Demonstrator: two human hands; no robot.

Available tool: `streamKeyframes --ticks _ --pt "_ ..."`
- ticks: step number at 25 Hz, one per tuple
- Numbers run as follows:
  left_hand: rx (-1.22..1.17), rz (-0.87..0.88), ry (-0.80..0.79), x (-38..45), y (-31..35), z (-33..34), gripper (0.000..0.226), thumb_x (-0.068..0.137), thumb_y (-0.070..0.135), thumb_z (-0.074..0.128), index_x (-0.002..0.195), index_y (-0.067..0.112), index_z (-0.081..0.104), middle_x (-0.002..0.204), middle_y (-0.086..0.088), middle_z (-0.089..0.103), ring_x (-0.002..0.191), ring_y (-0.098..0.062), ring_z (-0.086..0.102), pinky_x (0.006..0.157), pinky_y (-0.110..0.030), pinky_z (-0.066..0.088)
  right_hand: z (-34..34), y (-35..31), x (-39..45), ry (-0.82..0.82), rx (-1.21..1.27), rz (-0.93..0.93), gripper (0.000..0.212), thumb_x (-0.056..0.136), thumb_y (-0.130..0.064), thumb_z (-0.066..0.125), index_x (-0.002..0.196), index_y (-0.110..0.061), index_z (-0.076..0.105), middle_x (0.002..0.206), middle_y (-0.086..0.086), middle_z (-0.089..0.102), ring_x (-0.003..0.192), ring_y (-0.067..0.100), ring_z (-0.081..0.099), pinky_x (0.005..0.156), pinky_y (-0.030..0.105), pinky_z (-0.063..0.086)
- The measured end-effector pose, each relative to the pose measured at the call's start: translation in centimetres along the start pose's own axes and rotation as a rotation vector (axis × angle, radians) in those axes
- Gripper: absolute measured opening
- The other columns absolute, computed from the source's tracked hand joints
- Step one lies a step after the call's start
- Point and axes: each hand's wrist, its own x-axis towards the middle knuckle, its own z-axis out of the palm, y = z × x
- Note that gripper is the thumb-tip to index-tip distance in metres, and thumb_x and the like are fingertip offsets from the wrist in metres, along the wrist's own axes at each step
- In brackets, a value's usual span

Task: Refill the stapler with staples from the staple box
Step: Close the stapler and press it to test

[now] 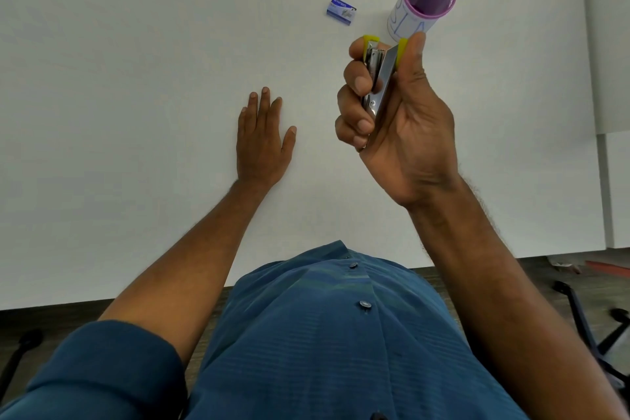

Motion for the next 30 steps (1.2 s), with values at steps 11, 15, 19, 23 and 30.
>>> streamKeyframes --ticks 11,15,19,23,30 --pt "0.024 -0.009 0.005 0.10 0.04 0.12 0.063 0.104 0.050 0.032 0.157 0.017 0.027 0.168 -0.008 0.017 0.156 -0.027 0.012 0.126 -0.042 0.011 0.22 -0.01 0.15 0.008 -0.045 0.001 0.059 0.108 -0.045 0.007 0.110 -0.009 0.055 0.082 0.000 0.055 0.050 0.008 0.042 0.048 0.023 0.031" --pt "0.024 -0.004 0.016 0.09 0.04 0.11 0.062 0.105 0.049 0.032 0.157 0.016 0.027 0.168 -0.008 0.017 0.156 -0.027 0.012 0.126 -0.042 0.011 0.17 -0.07 0.24 0.002 -0.032 0.005 0.059 0.108 -0.045 0.007 0.109 -0.010 0.054 0.083 0.000 0.055 0.050 0.008 0.044 0.049 0.025 0.028" --pt "0.032 -0.008 0.018 0.17 0.05 0.16 0.062 0.105 0.049 0.033 0.157 0.017 0.026 0.168 -0.008 0.017 0.156 -0.027 0.012 0.126 -0.041 0.010 0.05 -0.10 0.34 -0.010 -0.002 0.008 0.059 0.108 -0.045 0.008 0.110 -0.009 0.055 0.085 0.001 0.056 0.052 0.009 0.046 0.050 0.025 0.029" --pt "0.032 -0.012 0.015 0.20 0.03 0.21 0.063 0.105 0.050 0.033 0.158 0.017 0.026 0.168 -0.007 0.016 0.156 -0.027 0.012 0.126 -0.041 0.010 -0.02 -0.16 0.33 -0.022 0.020 0.011 0.059 0.108 -0.045 0.009 0.110 -0.009 0.056 0.085 0.001 0.056 0.053 0.009 0.048 0.050 0.025 0.031" --pt "0.012 0.004 0.016 0.05 0.03 0.04 0.063 0.105 0.049 0.029 0.158 0.016 0.026 0.168 -0.008 0.016 0.156 -0.027 0.012 0.127 -0.043 0.012 -0.02 -0.21 0.29 0.012 0.014 -0.007 0.052 0.109 -0.043 0.014 0.106 -0.011 0.056 0.083 -0.001 0.054 0.052 0.009 0.045 0.050 0.026 0.026"
